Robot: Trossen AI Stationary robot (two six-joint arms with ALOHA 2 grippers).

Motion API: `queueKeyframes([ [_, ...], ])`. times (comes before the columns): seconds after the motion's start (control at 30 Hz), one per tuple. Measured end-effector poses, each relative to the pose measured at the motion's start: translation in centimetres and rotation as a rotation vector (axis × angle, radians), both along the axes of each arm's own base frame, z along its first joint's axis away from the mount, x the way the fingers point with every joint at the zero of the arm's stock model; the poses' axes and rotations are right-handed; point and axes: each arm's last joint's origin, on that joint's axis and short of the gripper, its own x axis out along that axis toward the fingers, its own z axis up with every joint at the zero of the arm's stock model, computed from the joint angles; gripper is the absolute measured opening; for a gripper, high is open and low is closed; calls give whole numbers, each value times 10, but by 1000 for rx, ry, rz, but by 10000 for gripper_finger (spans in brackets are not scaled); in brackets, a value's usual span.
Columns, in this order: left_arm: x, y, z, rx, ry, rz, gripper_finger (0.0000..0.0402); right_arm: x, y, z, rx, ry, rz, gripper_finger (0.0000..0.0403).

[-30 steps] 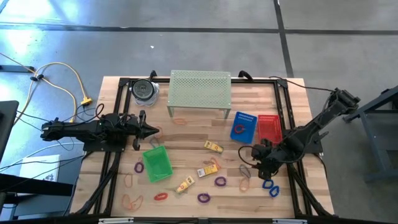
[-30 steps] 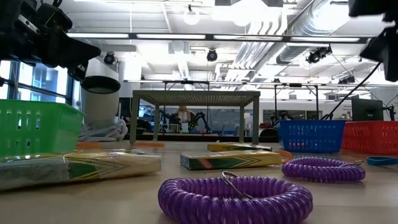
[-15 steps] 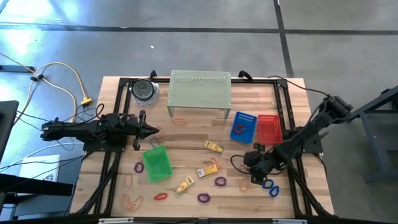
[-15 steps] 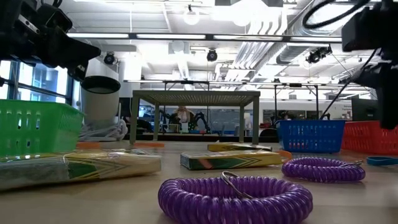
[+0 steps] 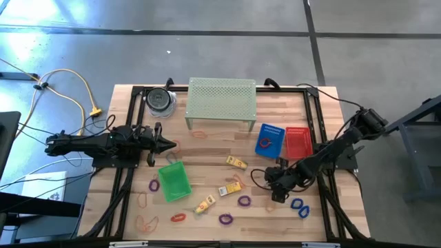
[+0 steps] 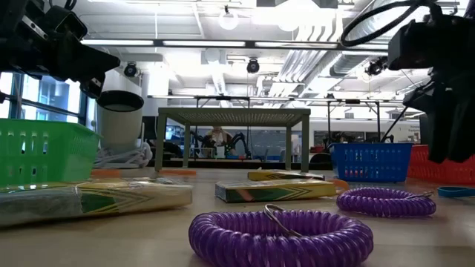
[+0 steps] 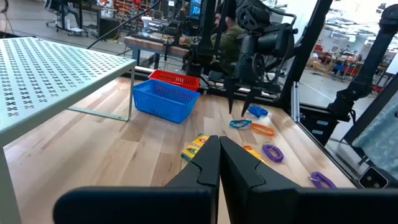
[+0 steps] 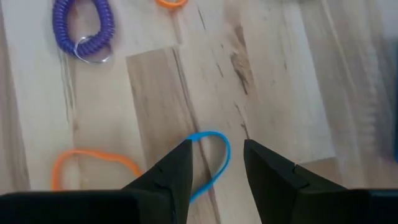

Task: Pick & Place Office Desk Supplies
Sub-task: Put the blue rubber band into the red bin

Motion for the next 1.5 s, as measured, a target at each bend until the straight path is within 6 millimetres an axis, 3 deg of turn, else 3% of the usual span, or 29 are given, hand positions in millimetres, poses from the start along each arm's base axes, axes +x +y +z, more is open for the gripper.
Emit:
queueKeyframes([
  [0.3,0,0,0,-11,1,2,0,-3,-2,-15,-32,7,-11,132],
  [1.5,0,0,0,-20,1,3,0,-11,-3,-41,-58,12,90,132],
])
